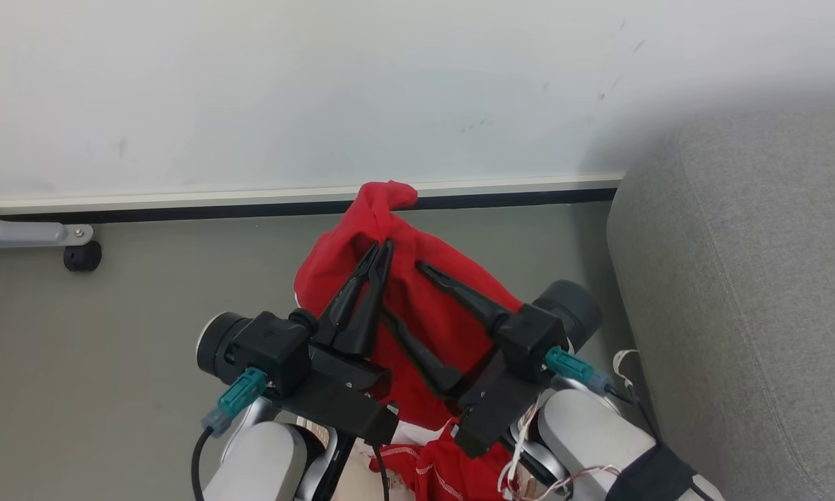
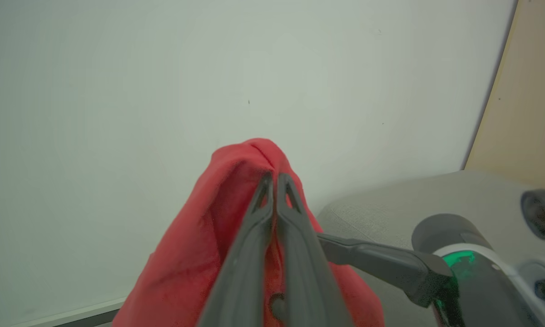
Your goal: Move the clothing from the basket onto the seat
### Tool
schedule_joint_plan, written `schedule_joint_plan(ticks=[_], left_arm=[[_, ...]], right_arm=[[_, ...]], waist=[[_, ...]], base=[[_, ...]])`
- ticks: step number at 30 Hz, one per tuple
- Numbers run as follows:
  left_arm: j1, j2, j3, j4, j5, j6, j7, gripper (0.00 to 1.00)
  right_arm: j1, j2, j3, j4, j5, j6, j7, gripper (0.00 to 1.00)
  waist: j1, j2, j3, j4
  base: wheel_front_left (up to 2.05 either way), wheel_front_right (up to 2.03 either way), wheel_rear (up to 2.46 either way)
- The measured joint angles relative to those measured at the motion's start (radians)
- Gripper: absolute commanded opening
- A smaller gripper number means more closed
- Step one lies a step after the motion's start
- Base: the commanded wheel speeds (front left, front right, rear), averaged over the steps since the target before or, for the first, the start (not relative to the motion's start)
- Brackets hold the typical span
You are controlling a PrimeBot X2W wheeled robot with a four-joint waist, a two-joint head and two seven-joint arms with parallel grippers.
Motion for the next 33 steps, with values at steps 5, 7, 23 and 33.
schedule_joint_plan(ticks=[5,7,23,33], left_arm=[[0.000,0.000,-0.006,-0.003,0.000,-0.004,0.004,0.00],[0.000,0.000,-0.007,-0.003,0.000,-0.003,0.006,0.00],[0.000,0.010,-0.017,-0.020,0.000,-0.004,0.025,1.00],[0.033,0.044,-0.047,-0.028,0.036,-0.004,0.051,1.00]], right_arm=[[-0.040,0.000,0.027,0.037,0.041,-0.021,-0.001,0.00],[-0.049,0.000,0.037,0.046,0.055,-0.029,-0.002,0.00],[-0.091,0.000,0.007,0.103,0.150,-0.055,-0.026,0.00],[-0.107,-0.016,-0.055,0.138,0.150,-0.055,-0.027,0.00]], waist=[[0.0000,0.0000,0.005,0.006],[0.0000,0.0000,0.007,0.007],[0.0000,0.0000,0.012,0.002],[0.0000,0.0000,0.017,-0.012]], base=[[0.00,0.00,0.00],[0.00,0.00,0.00],[0.00,0.00,0.00],[0.00,0.00,0.00]])
